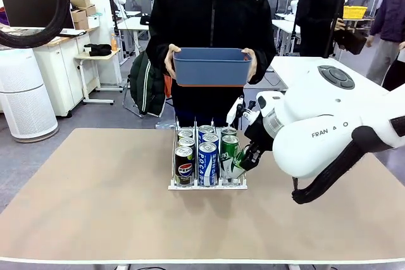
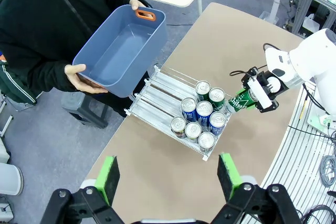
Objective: Fill the beverage cans into the dispenser.
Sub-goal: Place the picked Sprite in the line of the Automatic Can Dispenser with the same cans.
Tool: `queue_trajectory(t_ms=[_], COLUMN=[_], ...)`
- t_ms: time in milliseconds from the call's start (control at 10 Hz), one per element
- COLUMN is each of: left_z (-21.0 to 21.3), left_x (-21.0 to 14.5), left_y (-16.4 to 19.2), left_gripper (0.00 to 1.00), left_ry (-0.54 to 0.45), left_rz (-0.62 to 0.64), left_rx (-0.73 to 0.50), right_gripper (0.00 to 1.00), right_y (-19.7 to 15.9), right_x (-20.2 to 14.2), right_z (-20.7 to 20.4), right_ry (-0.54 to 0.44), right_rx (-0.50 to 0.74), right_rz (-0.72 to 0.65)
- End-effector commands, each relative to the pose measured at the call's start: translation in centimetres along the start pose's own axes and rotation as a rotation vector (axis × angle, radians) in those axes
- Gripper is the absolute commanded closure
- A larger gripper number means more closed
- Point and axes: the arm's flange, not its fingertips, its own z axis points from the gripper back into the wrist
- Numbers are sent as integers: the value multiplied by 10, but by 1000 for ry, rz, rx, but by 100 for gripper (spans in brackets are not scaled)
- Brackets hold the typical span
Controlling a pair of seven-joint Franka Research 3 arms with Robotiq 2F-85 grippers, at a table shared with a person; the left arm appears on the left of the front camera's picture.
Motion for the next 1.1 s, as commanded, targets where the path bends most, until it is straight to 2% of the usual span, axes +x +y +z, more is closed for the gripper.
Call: queue_trajectory(t_ms=[0, 600, 1000], left_z=[0, 0, 0], left_x=[0, 0, 0], left_y=[0, 0, 0], left_gripper=[0, 0, 0], left_ry=[-8, -8, -8], left_rz=[7, 7, 7], left_rx=[-8, -8, -8], right_gripper=[42, 42, 42], right_y=[-2, -15, -19], right_x=[3, 31, 39], right_z=[-8, -12, -26], right_ry=[-43, -93, -94], right_rx=[-79, -138, -123], right_rz=[-16, -14, 3])
